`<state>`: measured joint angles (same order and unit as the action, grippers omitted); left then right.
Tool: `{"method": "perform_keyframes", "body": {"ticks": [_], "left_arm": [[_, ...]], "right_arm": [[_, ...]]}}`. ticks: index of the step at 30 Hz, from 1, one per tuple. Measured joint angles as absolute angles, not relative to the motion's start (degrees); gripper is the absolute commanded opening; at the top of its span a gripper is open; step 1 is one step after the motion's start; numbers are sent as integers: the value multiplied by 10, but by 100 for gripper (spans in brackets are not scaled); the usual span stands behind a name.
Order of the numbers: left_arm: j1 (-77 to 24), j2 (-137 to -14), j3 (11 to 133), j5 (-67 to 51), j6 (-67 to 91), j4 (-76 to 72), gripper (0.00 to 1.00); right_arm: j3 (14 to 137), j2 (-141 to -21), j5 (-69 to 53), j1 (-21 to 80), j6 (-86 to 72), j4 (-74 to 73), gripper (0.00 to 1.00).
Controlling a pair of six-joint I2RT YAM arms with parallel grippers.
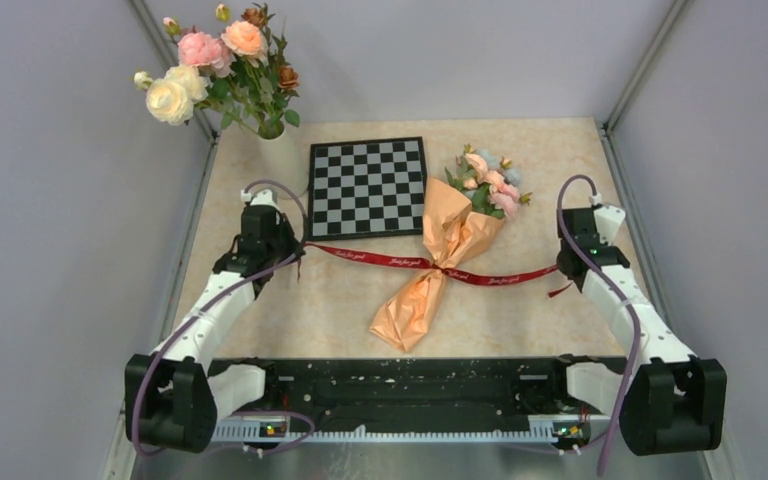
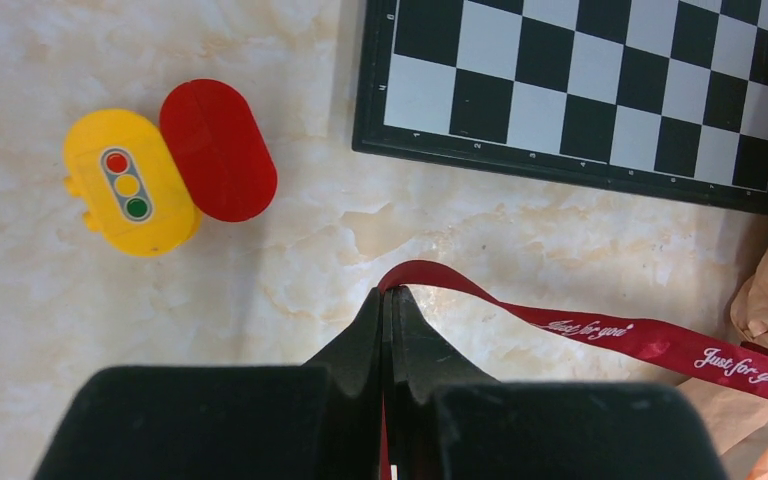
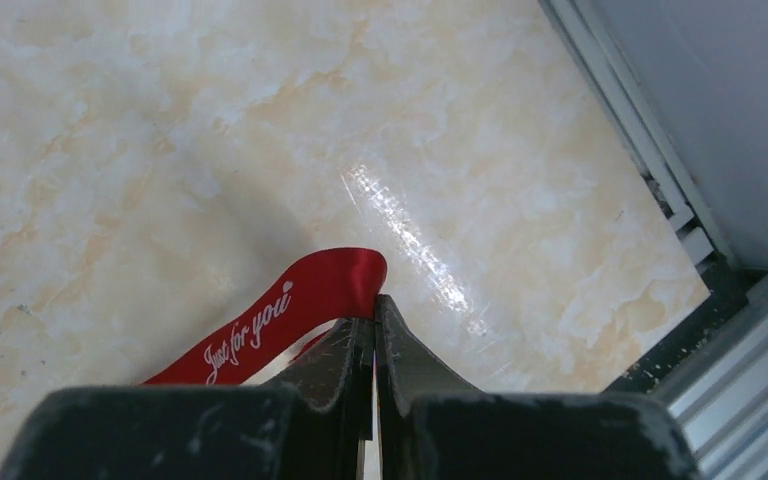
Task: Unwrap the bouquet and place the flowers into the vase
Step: Untie the ribbon from the wrapping paper.
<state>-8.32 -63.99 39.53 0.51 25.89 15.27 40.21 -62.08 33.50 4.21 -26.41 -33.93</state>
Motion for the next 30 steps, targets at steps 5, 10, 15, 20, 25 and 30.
{"method": "perform_keyframes", "body": {"ticks": [5, 10, 15, 20, 25, 30], "left_arm": [[-79, -627, 409, 9, 264, 176, 0], [-79, -624, 429, 10, 264, 182, 0], [-71, -624, 431, 29, 262, 193, 0], [-62, -623, 431, 67, 263, 217, 3], [-51, -621, 431, 75, 269, 227, 68], [-49, -604, 431, 62, 270, 232, 93]], "right_arm": [[442, -609, 376, 42, -257, -357, 0], [458, -602, 400, 40, -252, -352, 0], [442, -609, 386, 40, -265, -333, 1], [407, -643, 350, 40, -279, -316, 31], [401, -651, 333, 39, -285, -305, 63], [401, -631, 324, 39, -284, -295, 67]]}}
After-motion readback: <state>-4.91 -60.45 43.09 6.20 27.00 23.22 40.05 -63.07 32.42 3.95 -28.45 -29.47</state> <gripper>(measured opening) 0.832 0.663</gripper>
